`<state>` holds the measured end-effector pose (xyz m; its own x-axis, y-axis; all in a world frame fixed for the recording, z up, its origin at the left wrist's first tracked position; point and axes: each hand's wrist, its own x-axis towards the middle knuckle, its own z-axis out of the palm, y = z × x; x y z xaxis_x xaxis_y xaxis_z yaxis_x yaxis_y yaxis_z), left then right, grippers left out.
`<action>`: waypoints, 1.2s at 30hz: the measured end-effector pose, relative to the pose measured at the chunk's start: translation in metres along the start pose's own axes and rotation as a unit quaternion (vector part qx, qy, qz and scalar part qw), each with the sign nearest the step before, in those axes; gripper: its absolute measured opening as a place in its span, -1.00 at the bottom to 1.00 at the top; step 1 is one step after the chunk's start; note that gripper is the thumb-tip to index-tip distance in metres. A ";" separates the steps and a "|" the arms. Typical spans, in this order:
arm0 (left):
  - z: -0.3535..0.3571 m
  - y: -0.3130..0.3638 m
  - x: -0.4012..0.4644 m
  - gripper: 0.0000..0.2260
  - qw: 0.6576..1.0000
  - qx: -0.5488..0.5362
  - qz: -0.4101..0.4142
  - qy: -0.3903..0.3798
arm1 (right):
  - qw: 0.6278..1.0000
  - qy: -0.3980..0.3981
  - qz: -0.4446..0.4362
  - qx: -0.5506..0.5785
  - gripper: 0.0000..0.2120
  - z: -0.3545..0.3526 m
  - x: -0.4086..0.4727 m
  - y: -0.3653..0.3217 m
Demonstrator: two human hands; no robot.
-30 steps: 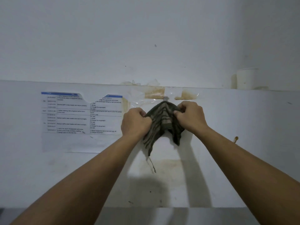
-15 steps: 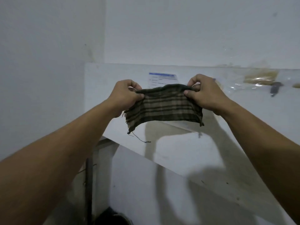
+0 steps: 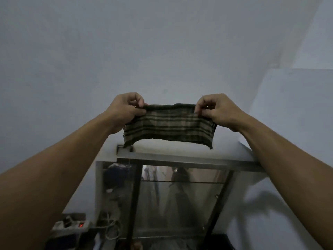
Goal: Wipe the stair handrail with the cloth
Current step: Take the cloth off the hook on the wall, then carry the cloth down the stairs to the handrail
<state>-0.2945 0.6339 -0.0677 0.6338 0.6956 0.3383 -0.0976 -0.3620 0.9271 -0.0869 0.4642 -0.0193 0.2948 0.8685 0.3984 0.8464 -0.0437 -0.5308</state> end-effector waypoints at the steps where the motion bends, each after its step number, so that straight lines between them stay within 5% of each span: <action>1: -0.036 -0.009 0.000 -0.77 0.999 0.031 -0.006 0.024 | 1.000 -0.021 -0.015 0.008 -0.75 0.029 0.027 -0.016; 7: -0.255 -0.022 -0.012 -0.73 0.958 0.230 -0.073 0.154 | 0.984 -0.123 -0.118 0.050 -0.68 0.194 0.178 -0.150; 15: -0.460 0.031 -0.090 -0.70 0.852 0.407 -0.137 0.300 | 0.931 -0.183 -0.313 0.049 -0.65 0.342 0.278 -0.358; 20: -0.523 0.070 -0.142 -0.76 0.820 0.407 -0.176 0.362 | 0.895 -0.212 -0.385 0.077 -0.58 0.400 0.298 -0.451; 27: -0.611 0.085 -0.196 -0.72 0.730 0.462 -0.229 0.450 | 0.846 -0.251 -0.455 0.120 -0.53 0.477 0.317 -0.560; 36: -0.722 0.080 -0.230 -0.71 0.653 0.468 -0.296 0.517 | 0.775 -0.367 -0.478 0.193 -0.48 0.583 0.346 -0.681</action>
<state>-1.0019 0.8930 0.0450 -0.5557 0.7576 0.3424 0.7480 0.2758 0.6037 -0.8195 1.0824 0.0438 -0.8359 0.4662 0.2898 0.2856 0.8202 -0.4957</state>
